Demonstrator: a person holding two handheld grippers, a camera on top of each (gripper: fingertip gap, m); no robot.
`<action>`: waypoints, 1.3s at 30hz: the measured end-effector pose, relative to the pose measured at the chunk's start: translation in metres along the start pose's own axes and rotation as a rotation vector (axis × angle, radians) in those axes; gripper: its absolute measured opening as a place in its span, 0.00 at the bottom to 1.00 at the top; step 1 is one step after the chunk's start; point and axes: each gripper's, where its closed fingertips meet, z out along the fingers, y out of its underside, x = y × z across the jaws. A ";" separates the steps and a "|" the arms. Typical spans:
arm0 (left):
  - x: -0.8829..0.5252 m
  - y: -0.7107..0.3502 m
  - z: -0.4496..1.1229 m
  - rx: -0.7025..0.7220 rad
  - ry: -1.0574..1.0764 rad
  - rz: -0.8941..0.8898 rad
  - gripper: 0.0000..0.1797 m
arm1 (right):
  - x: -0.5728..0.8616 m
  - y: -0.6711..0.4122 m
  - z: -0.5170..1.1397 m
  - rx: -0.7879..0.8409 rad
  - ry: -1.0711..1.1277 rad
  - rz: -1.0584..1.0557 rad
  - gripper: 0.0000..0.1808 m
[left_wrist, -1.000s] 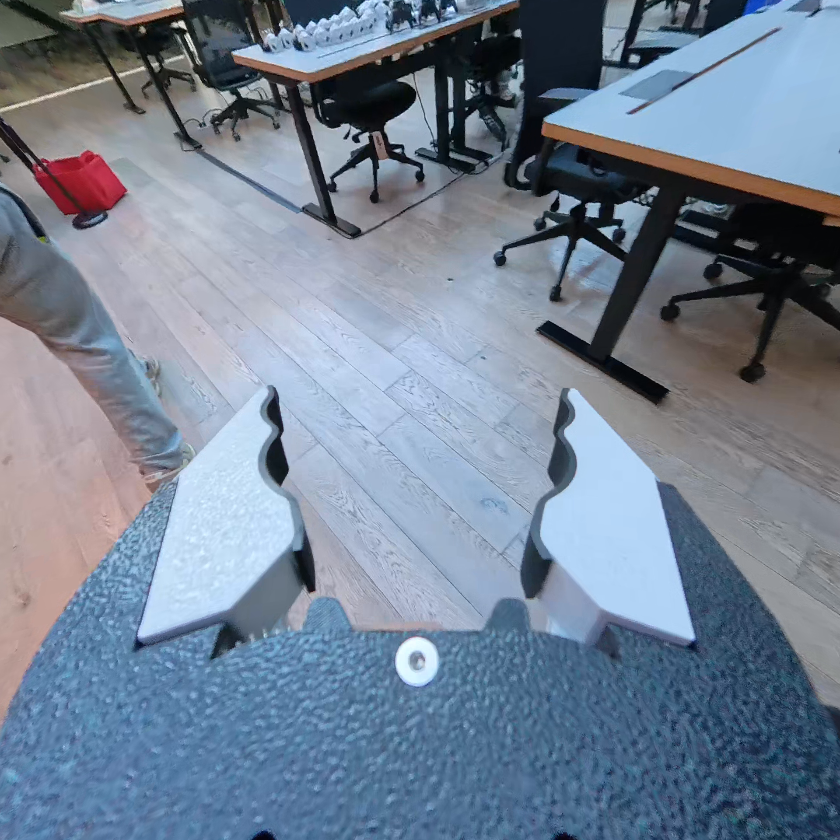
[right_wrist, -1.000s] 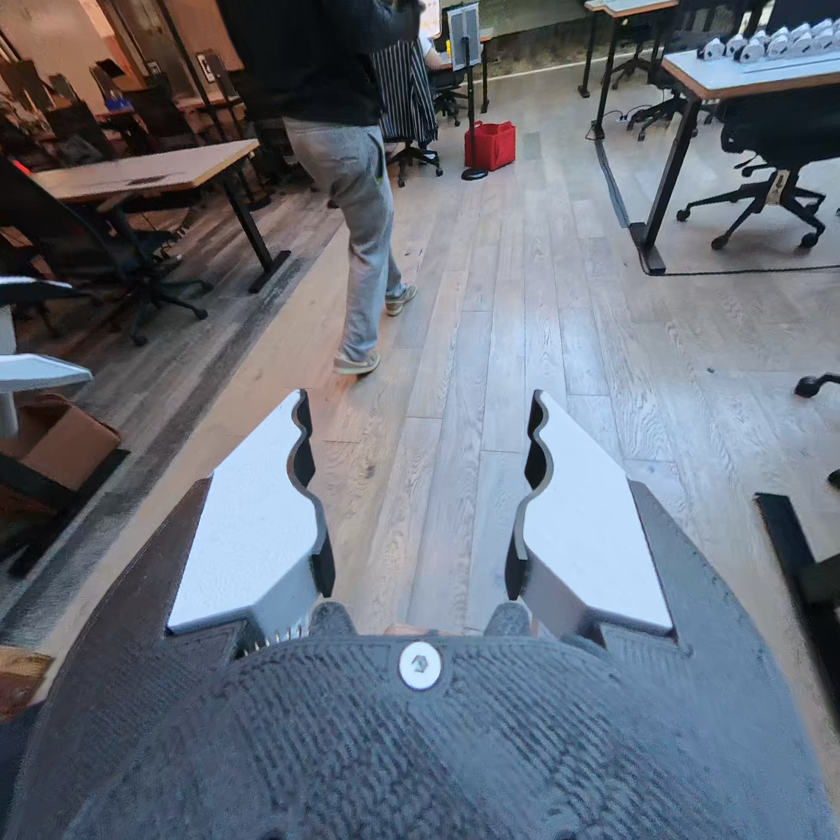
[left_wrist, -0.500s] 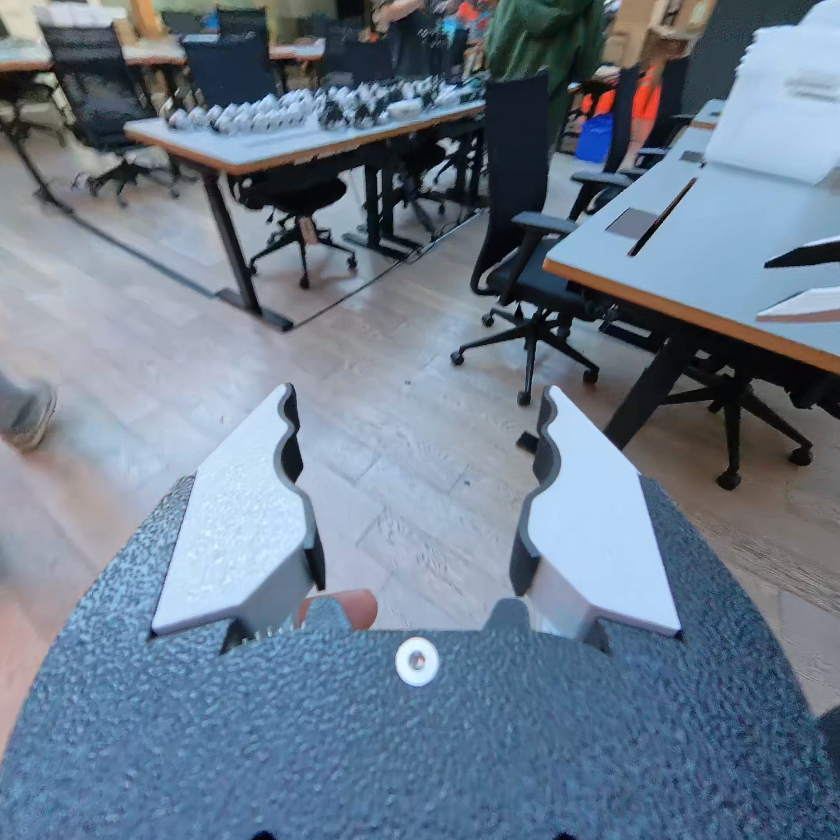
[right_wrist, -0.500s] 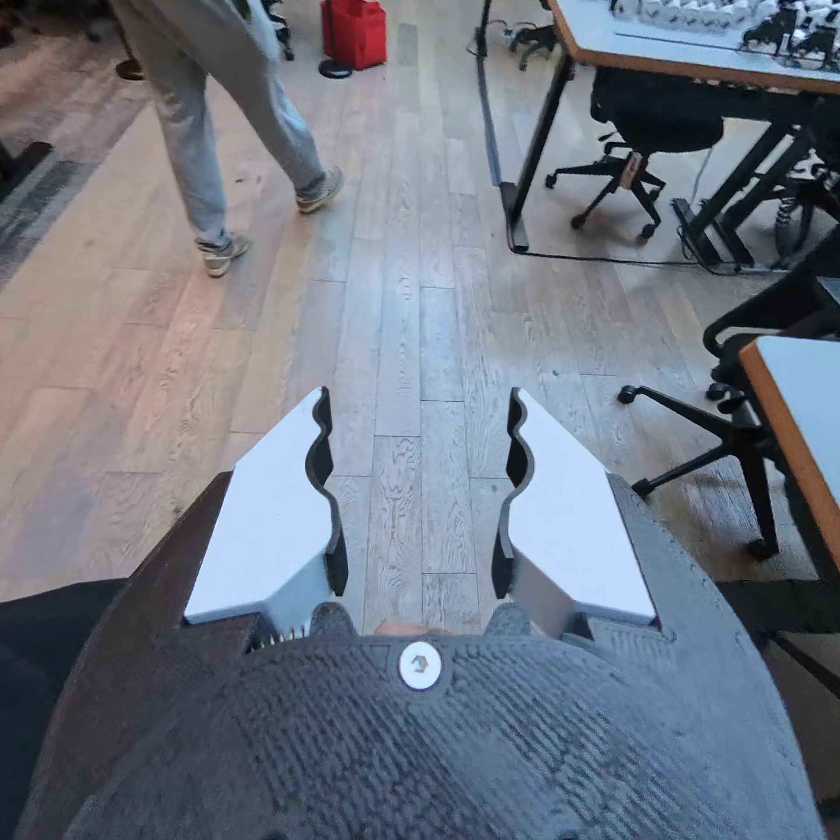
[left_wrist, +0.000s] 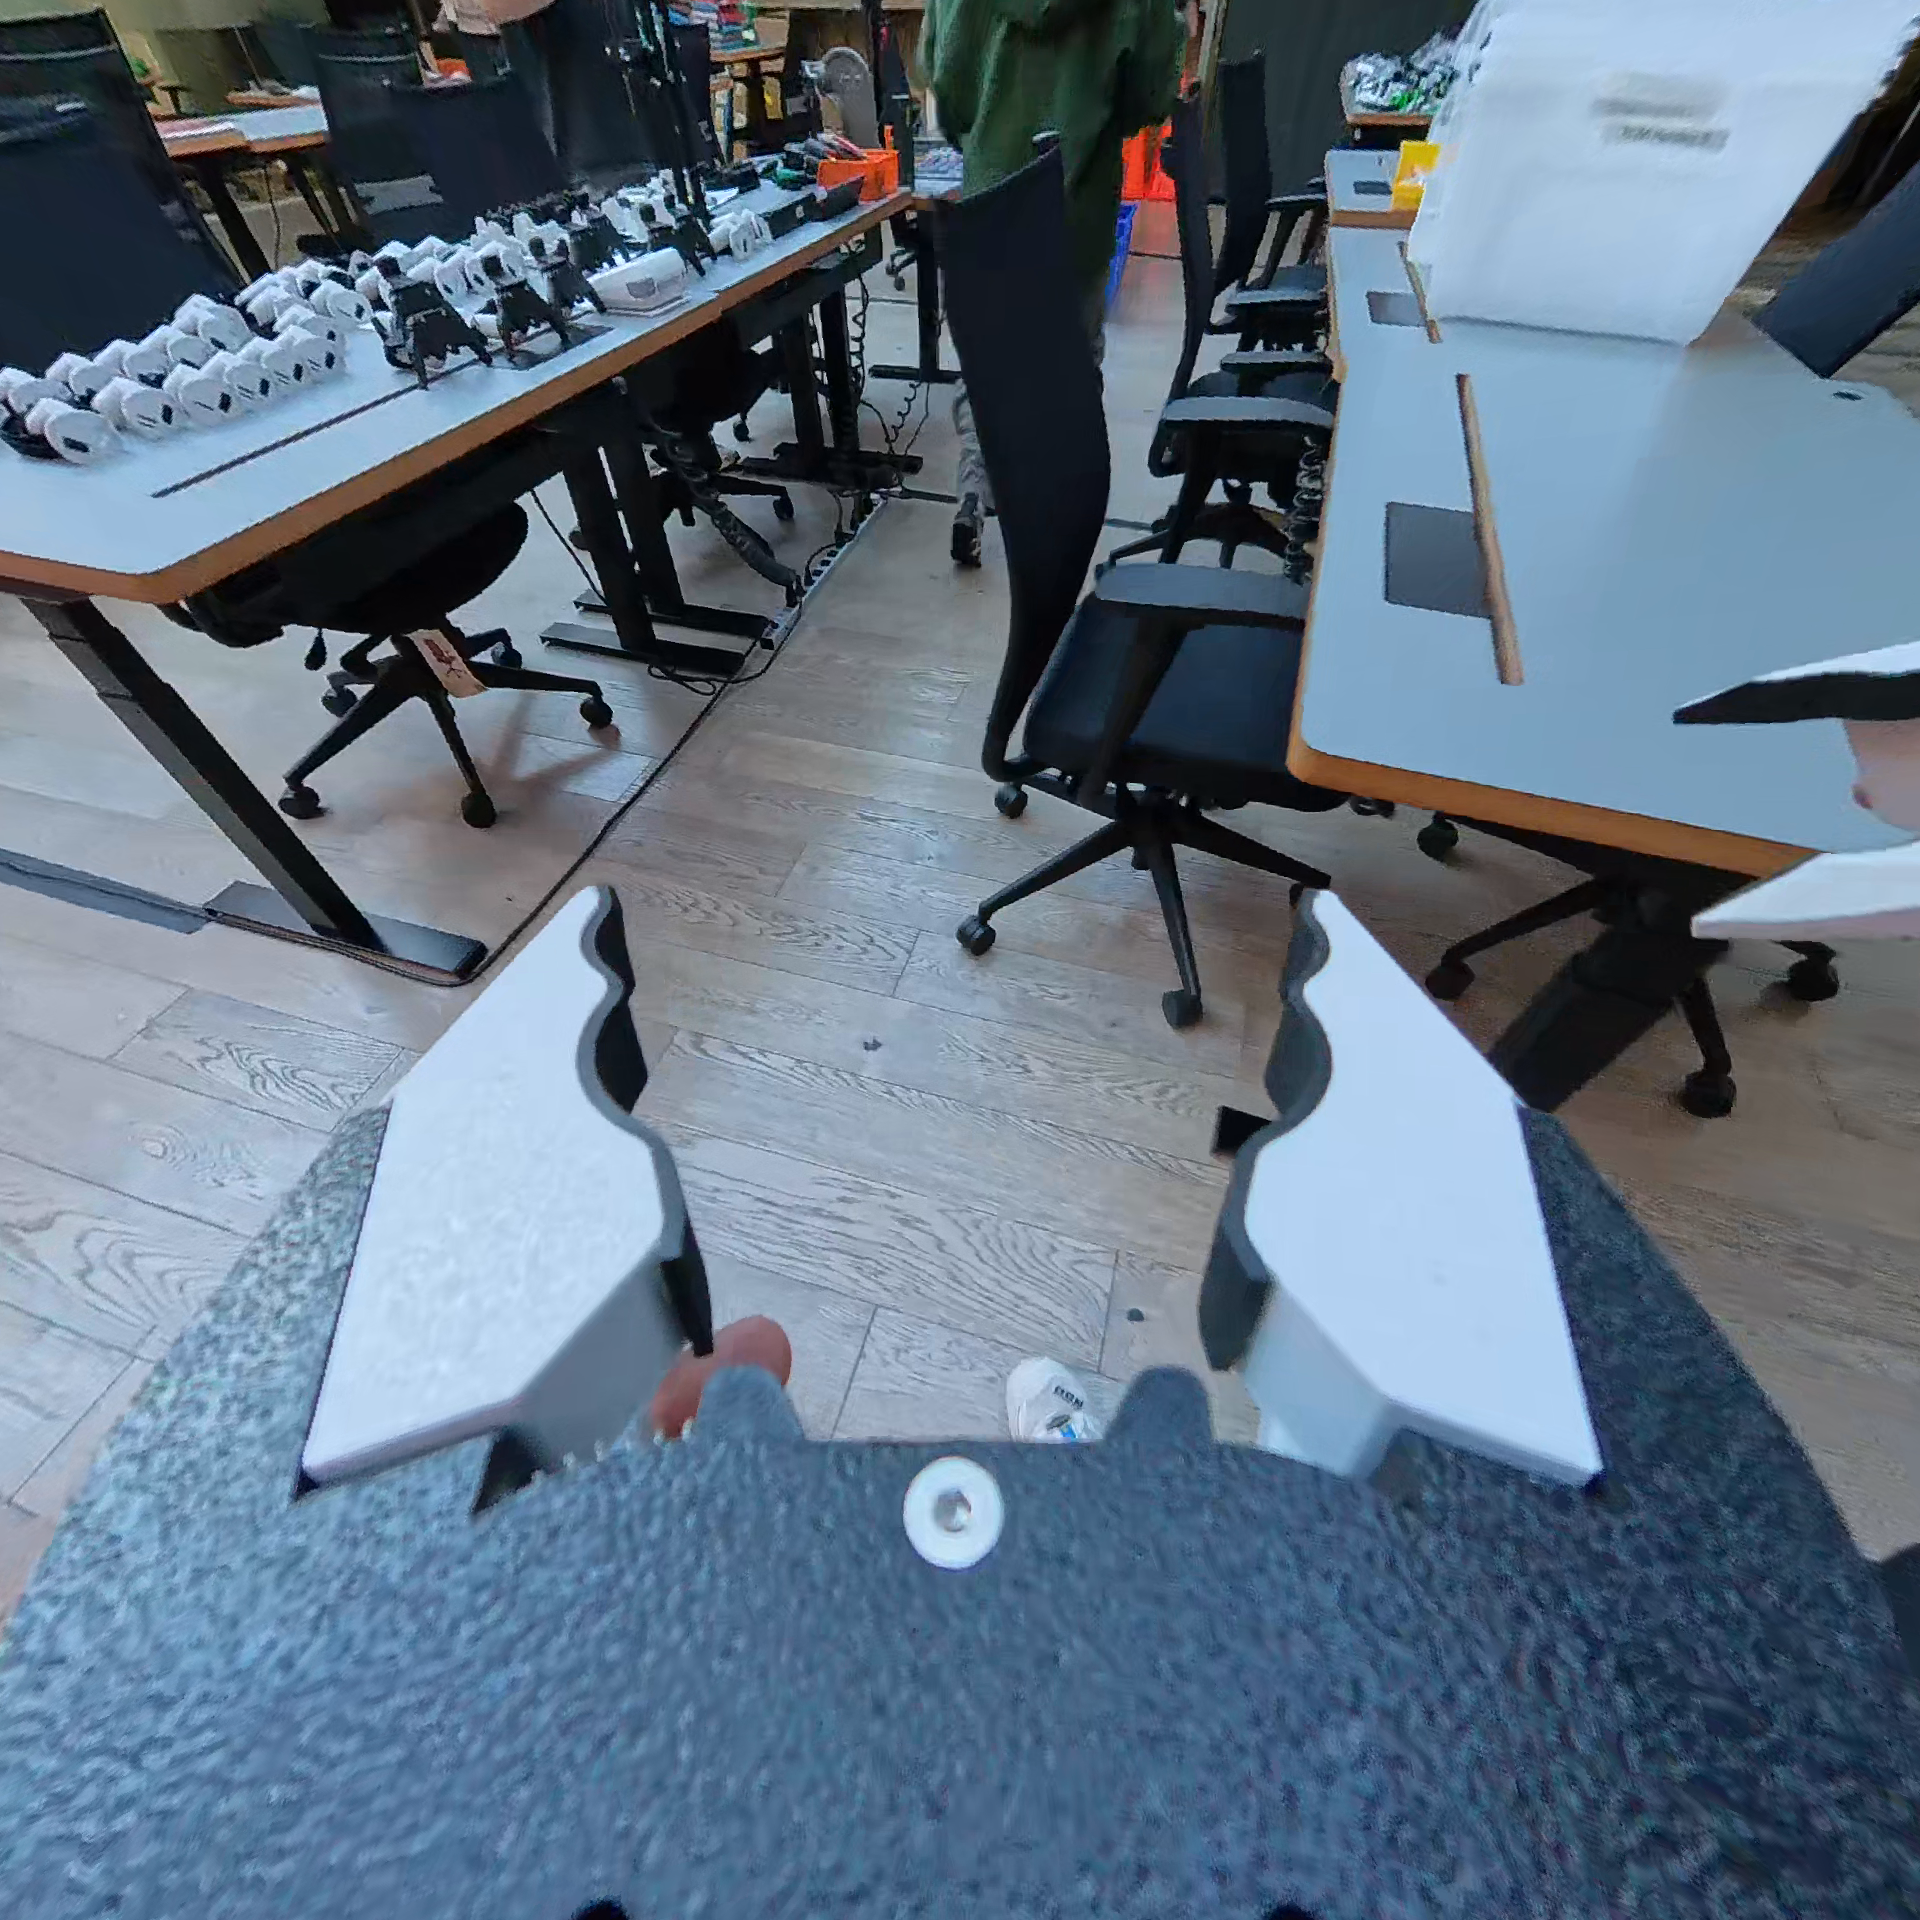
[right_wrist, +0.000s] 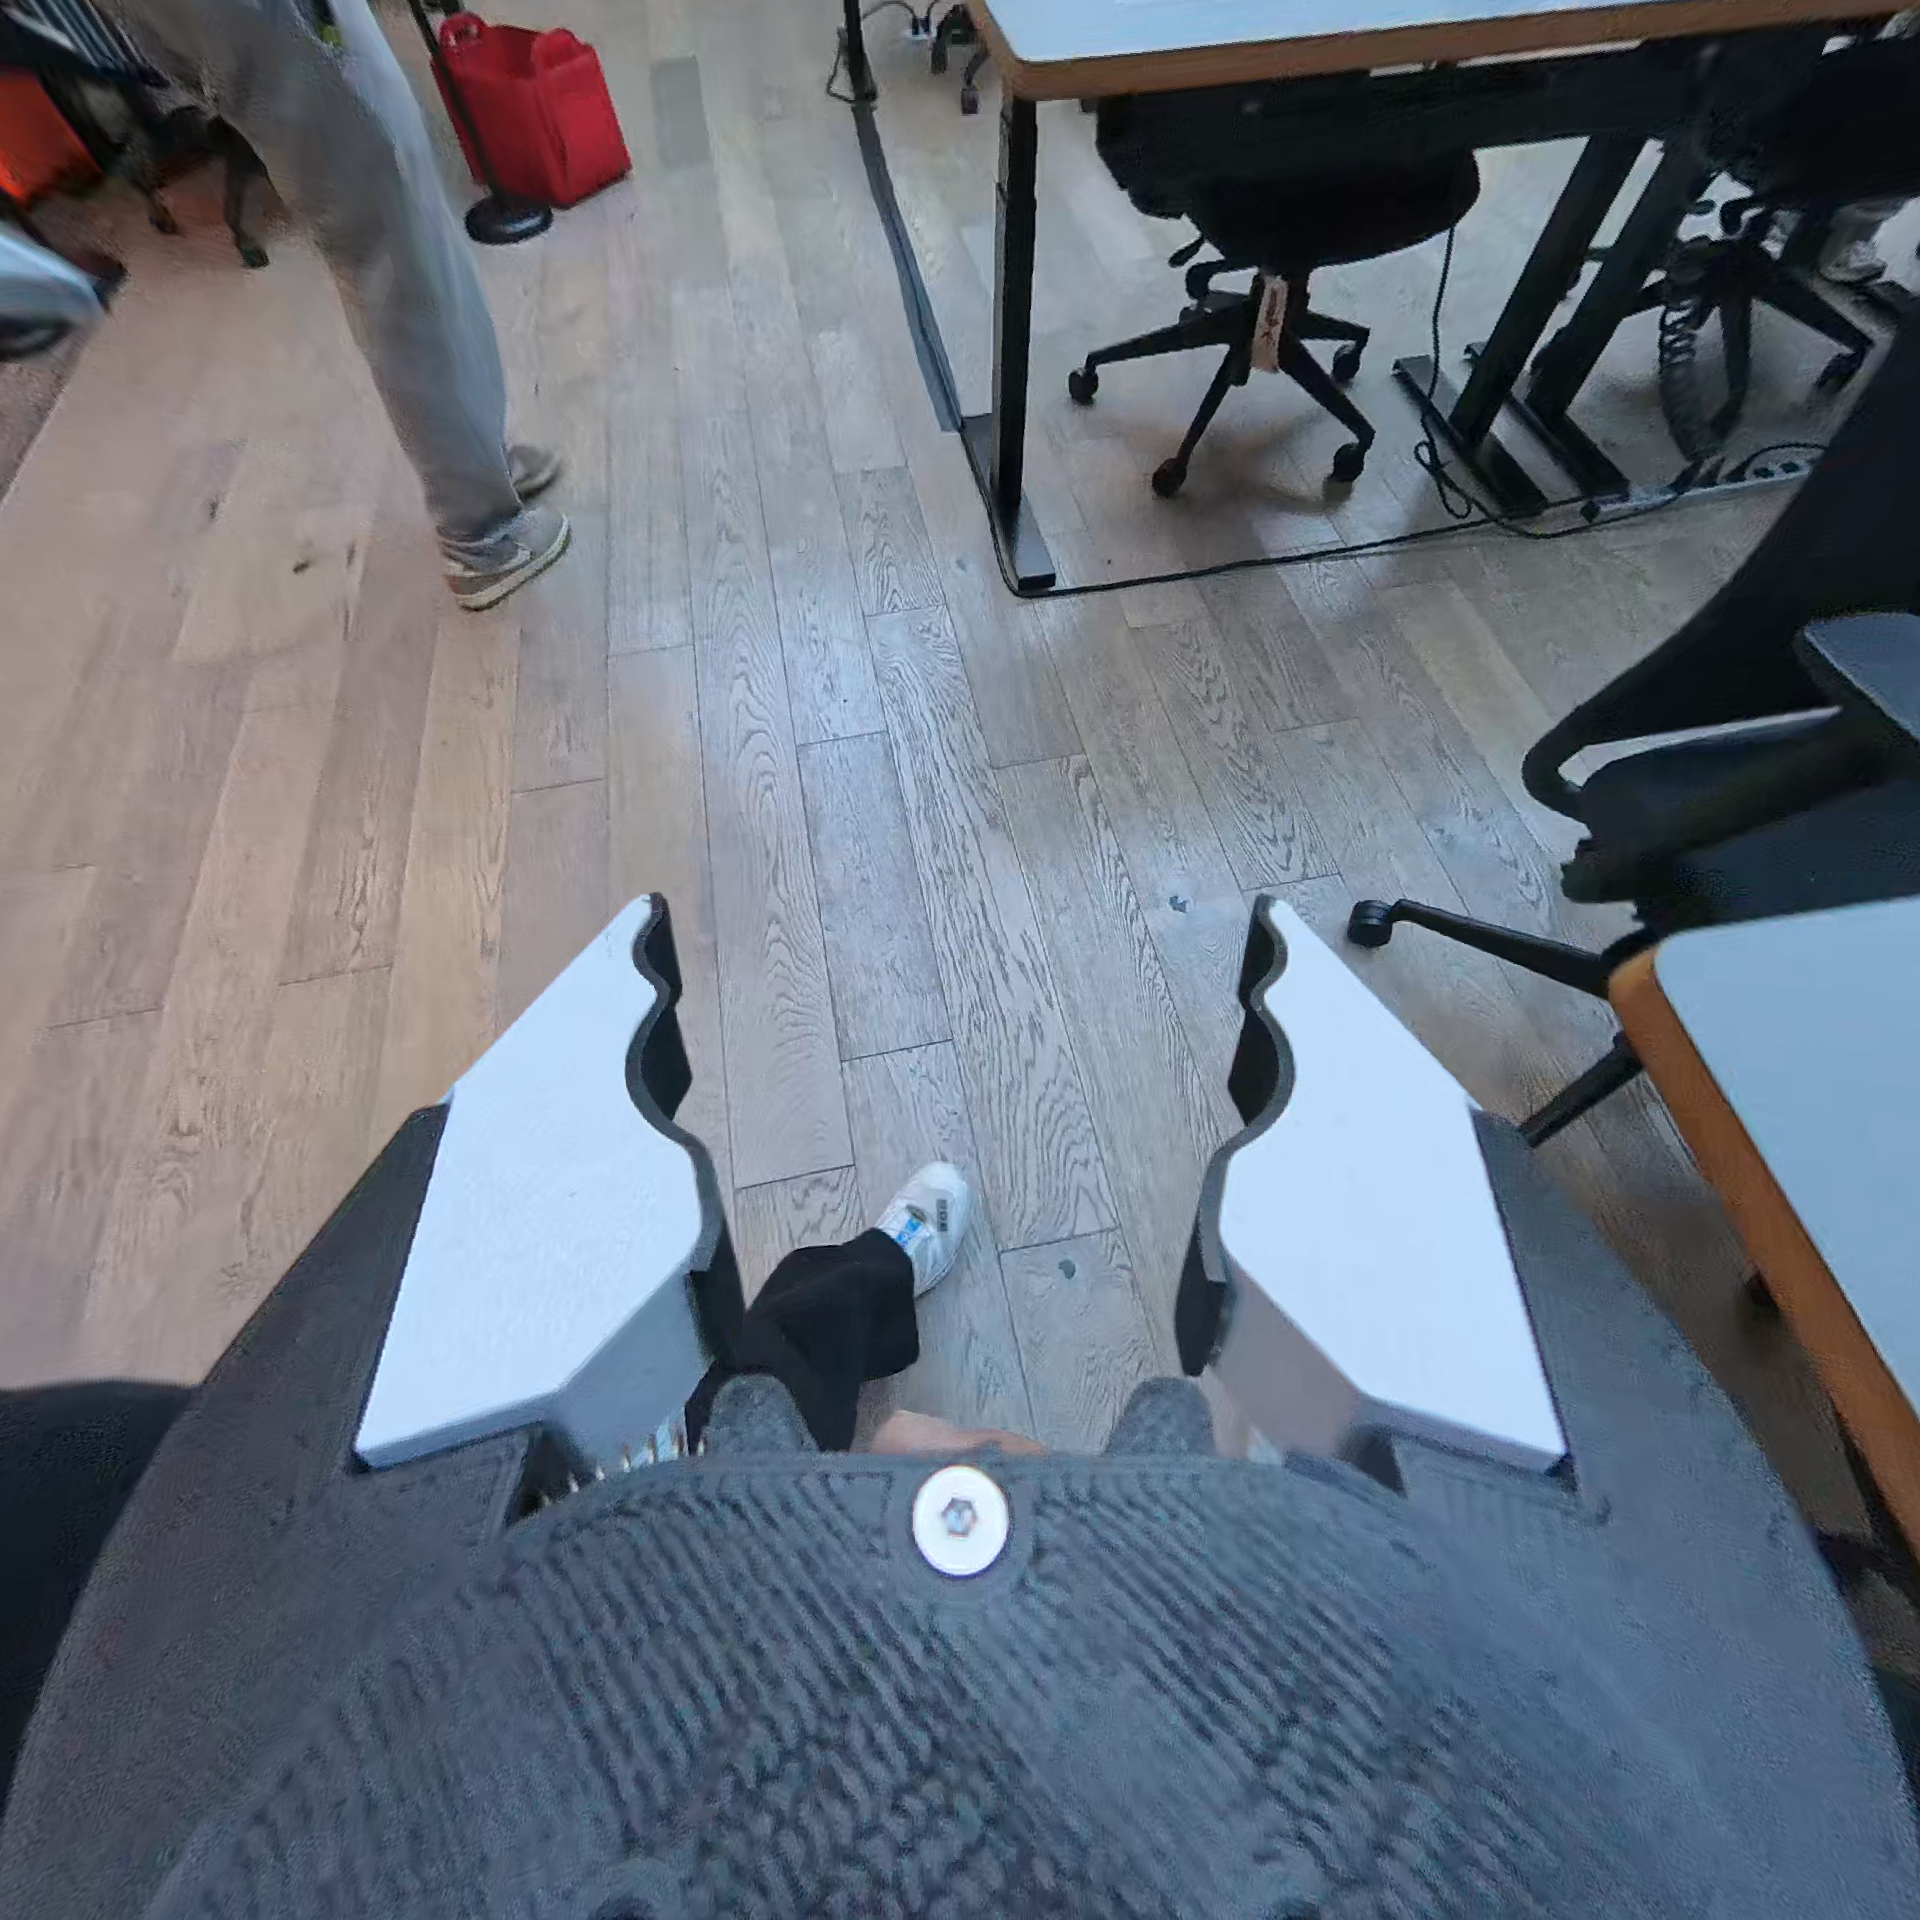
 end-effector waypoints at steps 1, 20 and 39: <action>-0.022 -0.007 0.022 0.002 -0.017 -0.003 0.67 | 0.013 -0.007 0.025 0.004 -0.010 -0.003 0.59; -0.340 -0.095 0.412 -0.053 -0.155 0.093 0.57 | 0.241 -0.271 0.418 0.000 0.032 -0.012 0.55; -0.440 -0.239 0.842 -0.040 0.281 0.154 0.47 | 0.514 -0.413 0.683 0.015 0.252 0.264 0.51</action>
